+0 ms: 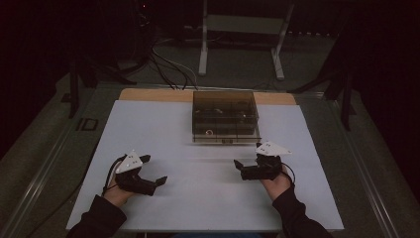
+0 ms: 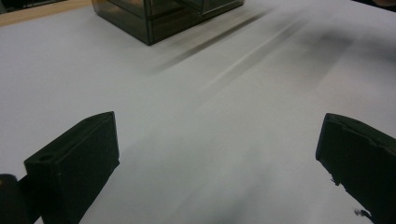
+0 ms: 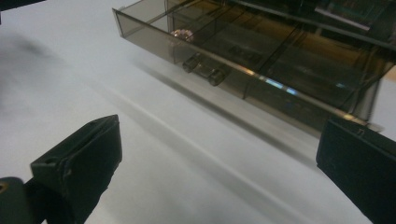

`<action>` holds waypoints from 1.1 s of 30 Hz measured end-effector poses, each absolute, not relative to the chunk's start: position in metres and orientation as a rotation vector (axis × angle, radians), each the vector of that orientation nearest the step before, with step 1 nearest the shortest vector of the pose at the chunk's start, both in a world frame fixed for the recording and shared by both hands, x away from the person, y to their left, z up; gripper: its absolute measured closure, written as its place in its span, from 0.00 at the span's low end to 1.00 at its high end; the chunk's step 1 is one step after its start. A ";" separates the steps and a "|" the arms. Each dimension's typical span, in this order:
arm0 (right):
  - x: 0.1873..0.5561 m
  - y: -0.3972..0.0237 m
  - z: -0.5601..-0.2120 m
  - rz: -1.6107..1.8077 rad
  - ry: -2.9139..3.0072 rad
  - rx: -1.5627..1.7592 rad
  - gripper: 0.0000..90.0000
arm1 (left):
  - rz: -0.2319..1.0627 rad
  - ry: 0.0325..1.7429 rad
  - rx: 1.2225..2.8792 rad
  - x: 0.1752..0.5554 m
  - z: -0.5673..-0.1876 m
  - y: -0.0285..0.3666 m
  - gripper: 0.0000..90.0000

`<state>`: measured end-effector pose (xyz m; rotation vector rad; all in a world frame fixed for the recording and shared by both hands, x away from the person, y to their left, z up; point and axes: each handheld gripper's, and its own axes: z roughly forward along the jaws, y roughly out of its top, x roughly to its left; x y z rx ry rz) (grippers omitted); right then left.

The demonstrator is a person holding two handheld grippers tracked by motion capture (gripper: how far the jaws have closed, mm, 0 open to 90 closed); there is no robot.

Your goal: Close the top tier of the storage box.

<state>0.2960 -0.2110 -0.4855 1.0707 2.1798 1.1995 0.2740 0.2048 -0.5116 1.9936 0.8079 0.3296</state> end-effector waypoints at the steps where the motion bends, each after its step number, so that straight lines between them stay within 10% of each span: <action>1: 0.297 -0.210 -0.487 1.197 2.178 1.080 0.01 | 0.330 0.807 1.994 0.274 -0.512 0.205 0.01; 27: 0.308 -0.184 -0.522 1.094 2.288 1.218 0.01 | 0.323 0.799 2.009 0.274 -0.513 0.204 0.01; 33: 0.308 -0.182 -0.524 1.059 2.270 1.230 0.14 | 0.325 0.798 2.012 0.274 -0.514 0.204 0.01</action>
